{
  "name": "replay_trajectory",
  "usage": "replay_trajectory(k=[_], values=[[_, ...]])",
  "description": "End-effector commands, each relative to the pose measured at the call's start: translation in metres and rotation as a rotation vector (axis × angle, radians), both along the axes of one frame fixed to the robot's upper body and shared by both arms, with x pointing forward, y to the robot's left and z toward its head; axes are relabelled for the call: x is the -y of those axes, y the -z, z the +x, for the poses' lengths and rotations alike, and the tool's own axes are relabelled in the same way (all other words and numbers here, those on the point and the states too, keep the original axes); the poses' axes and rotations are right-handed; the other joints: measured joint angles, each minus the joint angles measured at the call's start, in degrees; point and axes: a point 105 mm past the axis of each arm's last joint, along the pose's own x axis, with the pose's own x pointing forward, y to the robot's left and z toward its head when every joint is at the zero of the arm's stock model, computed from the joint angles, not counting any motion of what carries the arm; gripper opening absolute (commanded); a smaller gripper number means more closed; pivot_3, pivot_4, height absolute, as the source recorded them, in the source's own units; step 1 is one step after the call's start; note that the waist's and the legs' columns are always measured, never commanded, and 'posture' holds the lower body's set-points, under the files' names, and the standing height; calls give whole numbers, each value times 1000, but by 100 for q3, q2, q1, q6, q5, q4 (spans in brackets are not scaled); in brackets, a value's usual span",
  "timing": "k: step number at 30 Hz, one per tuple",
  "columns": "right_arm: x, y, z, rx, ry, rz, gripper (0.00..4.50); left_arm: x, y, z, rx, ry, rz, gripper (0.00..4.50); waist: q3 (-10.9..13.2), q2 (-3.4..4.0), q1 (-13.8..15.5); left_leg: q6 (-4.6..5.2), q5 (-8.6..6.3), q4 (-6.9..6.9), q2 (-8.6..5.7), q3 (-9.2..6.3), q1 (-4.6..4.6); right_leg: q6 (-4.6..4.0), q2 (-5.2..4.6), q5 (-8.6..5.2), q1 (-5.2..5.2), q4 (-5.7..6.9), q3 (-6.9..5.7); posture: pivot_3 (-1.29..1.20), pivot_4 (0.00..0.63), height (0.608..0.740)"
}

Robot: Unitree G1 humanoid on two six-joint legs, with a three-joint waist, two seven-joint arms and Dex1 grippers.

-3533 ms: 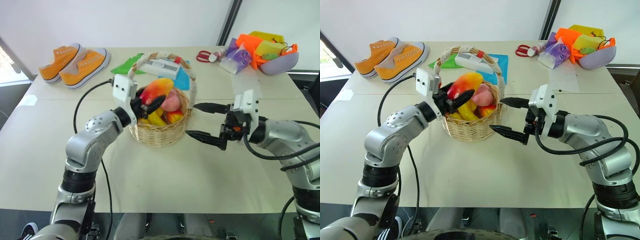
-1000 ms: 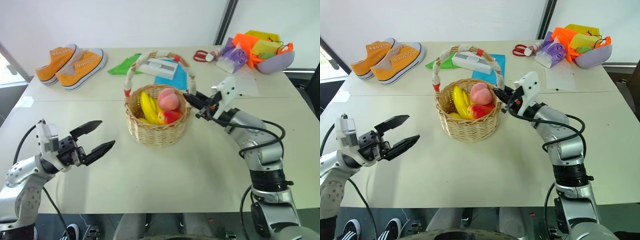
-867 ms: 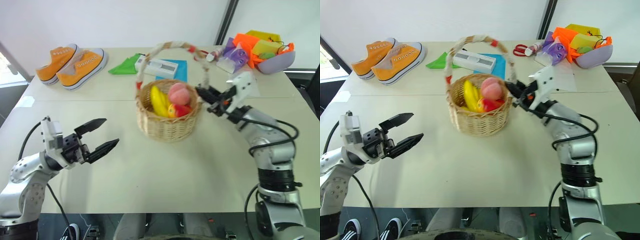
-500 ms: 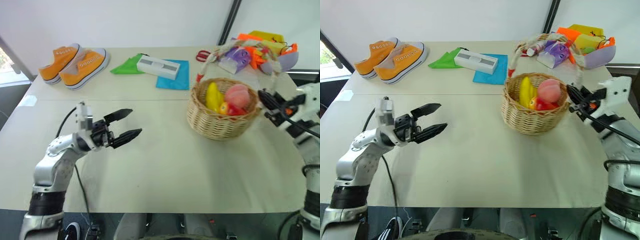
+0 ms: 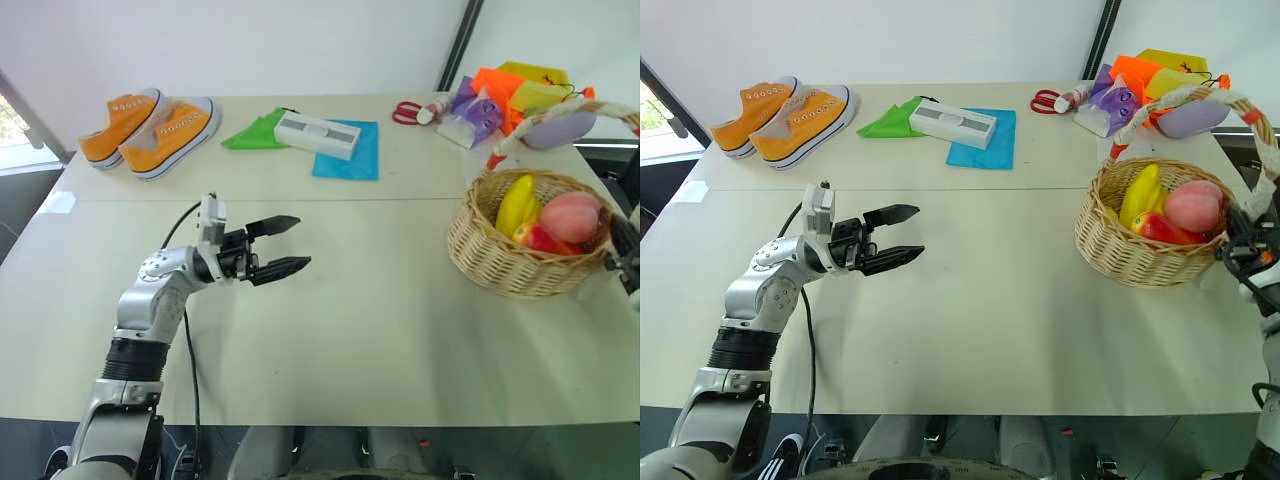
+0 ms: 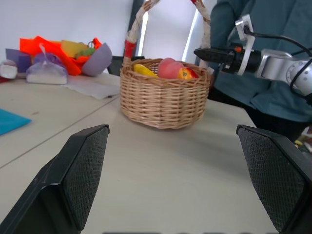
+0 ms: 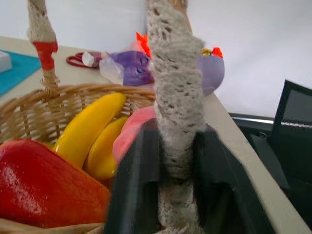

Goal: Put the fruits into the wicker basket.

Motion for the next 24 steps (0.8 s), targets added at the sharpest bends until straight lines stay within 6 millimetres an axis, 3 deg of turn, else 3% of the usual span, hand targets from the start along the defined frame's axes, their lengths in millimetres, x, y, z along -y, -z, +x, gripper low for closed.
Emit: replay_trajectory(k=[1,4,10,13,15,18,21,24], values=[[0,-27,-12,120,43,-57,2814,-2,-7,0,38,9,1,4500,0,1,-7,0,0,0,0,0,0,0,0,0,0,0,0,0,150,740],[-3,-45,-18,217,114,-120,4441,-3,-4,4,27,-9,13,4500,-2,4,-5,0,0,1,0,0,1,0,0,0,0,2,0,0,150,740],[-26,-56,-39,362,254,-191,4441,-9,1,10,1,-71,29,4500,-3,4,14,-2,1,0,0,-3,0,0,2,0,-2,2,0,0,150,740],[-49,-64,-51,449,238,-270,4441,-14,4,13,0,-120,48,4500,-4,5,16,-2,1,0,-3,-3,0,0,0,0,-3,3,1,0,150,740],[-100,-60,-40,462,-7,-288,4441,-22,4,19,-2,-191,48,4500,-5,7,-19,-3,1,0,-2,-3,1,1,2,0,-4,4,1,0,150,740],[-155,-39,-18,371,-345,-189,4441,-37,8,29,2,-324,76,4500,-6,5,-141,-8,4,0,4,-2,11,0,9,-1,1,12,4,0,150,740],[-188,-9,-6,193,-635,-60,4441,-54,12,36,13,-461,107,4500,-6,4,-140,-12,7,0,7,-2,19,-1,11,-1,5,19,6,0,150,740],[-199,26,-4,-22,-851,-35,4441,-79,15,40,-1,-592,115,4500,-5,-3,-113,-7,4,0,6,-4,17,-1,9,-1,9,11,4,0,150,740]])
